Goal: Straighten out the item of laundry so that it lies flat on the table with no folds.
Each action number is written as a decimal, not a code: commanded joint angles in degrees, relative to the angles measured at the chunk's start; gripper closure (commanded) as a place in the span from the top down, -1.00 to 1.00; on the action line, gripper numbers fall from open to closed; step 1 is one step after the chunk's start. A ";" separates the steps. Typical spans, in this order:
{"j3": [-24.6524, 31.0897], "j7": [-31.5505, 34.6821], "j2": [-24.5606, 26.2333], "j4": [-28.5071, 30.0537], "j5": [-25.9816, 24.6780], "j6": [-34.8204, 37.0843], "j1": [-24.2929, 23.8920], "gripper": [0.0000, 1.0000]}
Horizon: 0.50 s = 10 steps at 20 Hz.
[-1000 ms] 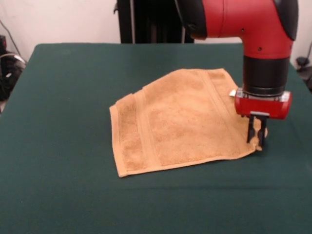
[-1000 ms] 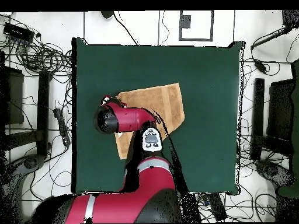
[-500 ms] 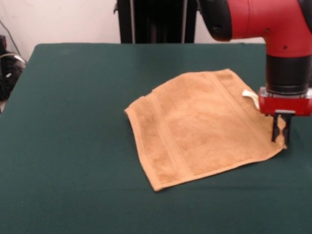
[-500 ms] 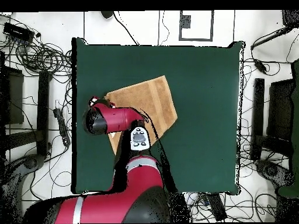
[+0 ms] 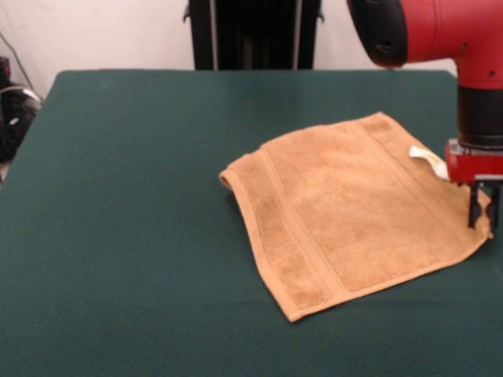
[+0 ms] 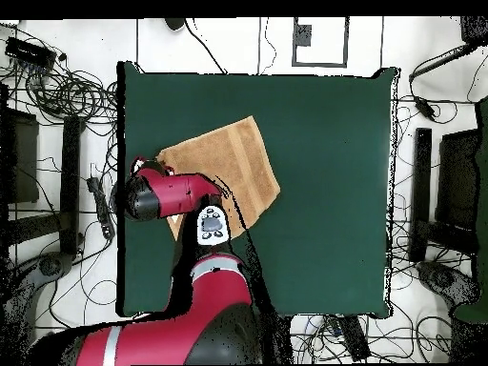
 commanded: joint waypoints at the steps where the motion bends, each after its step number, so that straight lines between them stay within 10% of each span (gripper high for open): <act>1: 8.46 3.60 2.28 -3.21 2.56 6.37 2.32 -1.00; 10: 10.37 4.14 2.49 -5.28 3.61 7.11 2.16 -1.00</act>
